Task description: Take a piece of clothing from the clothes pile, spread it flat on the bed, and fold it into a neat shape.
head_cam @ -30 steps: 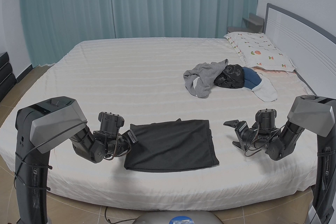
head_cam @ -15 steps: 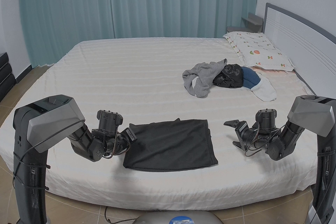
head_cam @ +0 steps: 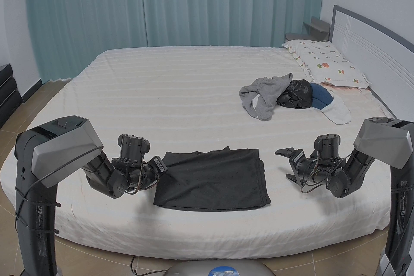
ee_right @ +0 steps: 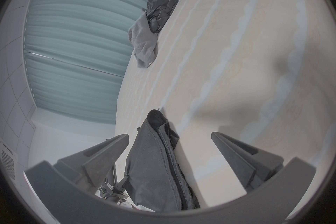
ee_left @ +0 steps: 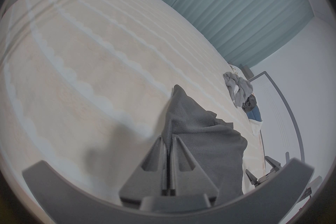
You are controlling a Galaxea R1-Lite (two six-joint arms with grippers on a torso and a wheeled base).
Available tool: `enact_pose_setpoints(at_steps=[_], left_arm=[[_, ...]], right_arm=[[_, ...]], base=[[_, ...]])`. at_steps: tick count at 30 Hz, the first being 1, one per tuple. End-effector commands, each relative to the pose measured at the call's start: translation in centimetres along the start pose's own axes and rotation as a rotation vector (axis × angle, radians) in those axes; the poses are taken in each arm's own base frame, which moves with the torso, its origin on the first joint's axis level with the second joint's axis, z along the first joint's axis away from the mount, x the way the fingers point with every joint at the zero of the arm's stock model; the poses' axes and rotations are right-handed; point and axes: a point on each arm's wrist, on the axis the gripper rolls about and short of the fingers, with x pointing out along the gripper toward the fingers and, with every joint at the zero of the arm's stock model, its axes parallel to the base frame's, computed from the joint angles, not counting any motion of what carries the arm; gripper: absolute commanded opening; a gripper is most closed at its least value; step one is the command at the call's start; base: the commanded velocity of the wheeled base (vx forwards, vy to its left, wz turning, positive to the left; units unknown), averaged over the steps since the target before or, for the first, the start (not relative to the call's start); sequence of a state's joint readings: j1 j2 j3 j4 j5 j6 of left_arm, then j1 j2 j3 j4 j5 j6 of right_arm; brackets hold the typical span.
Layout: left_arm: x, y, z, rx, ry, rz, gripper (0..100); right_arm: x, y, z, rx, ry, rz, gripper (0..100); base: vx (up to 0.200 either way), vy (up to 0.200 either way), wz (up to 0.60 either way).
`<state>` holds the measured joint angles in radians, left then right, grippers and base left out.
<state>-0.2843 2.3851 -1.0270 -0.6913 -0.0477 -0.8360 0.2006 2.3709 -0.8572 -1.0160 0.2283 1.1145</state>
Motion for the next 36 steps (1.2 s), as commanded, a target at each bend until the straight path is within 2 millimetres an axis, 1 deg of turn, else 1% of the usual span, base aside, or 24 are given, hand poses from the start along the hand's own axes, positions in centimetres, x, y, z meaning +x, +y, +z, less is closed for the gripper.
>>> enact_pose_setpoints(at_steps=[1, 6, 23, 36], left_arm=[[-0.1, -0.1, 0.1, 0.000, -0.004, -0.004, 0], [-0.2, 0.1, 0.5, -0.007, -0.013, -0.001, 0], [-1.0, 0.9, 0.3, -0.019, 0.015, 0.044, 0], [-2.0, 0.4, 0.6, -0.044, 0.032, 0.065, 0]], right_arm=[[-0.1, -0.1, -0.1, 0.000, 0.004, -0.004, 100], [-0.1, 0.2, -0.7, -0.007, 0.016, -0.002, 100], [-0.1, 0.1, -0.7, -0.007, 0.018, -0.004, 100], [-0.1, 0.1, -0.7, -0.007, 0.017, -0.003, 100]], base=[[0.000, 0.200, 0.00], [0.000, 0.200, 0.00], [0.000, 0.200, 0.00], [0.000, 0.200, 0.00]])
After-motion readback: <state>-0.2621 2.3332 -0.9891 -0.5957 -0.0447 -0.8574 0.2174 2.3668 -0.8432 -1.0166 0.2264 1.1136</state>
